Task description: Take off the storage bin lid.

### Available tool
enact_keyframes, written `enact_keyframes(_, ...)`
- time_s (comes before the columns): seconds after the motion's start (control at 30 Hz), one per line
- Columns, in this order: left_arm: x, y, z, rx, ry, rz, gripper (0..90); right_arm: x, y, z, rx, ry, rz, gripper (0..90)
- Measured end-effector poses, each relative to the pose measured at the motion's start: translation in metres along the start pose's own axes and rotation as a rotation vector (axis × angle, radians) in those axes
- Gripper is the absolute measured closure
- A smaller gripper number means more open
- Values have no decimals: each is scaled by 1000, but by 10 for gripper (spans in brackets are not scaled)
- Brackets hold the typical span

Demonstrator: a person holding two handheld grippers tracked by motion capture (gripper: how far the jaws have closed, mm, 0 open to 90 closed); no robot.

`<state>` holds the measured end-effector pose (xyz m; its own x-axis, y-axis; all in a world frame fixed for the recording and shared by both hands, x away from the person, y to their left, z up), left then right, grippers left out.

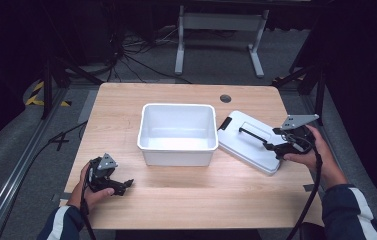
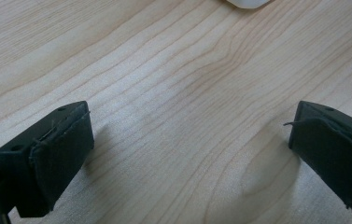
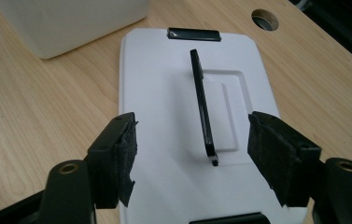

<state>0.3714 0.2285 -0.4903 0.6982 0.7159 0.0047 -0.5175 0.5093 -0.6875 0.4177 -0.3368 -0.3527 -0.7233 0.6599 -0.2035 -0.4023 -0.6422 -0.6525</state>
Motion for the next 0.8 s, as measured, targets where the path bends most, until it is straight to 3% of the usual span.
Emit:
enact_keyframes(0.47,0,0,0,0,-1,1,5,18,10,12,-36,4,38,320)
enact_keyframes(0.7,0,0,0,-2,-6,1,6,25,40,20,-114,-40,-24,294)
enact_keyframes(0.8,0,0,0,-2,-8,-1,6,28,51,20,-119,-50,-32,291)
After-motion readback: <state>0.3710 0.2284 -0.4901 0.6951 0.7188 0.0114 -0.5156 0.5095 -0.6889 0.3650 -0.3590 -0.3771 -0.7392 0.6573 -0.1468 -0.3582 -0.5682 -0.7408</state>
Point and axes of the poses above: each handheld gripper's, and its own axes: z roughly backward along the jaws, y roughly out of its underside, x roughly to its left, the point moved 1 cm from there along -z, roughly forward along the jaws, and after that the axes turned 2 degrees about -z, right-handed, at the moved point
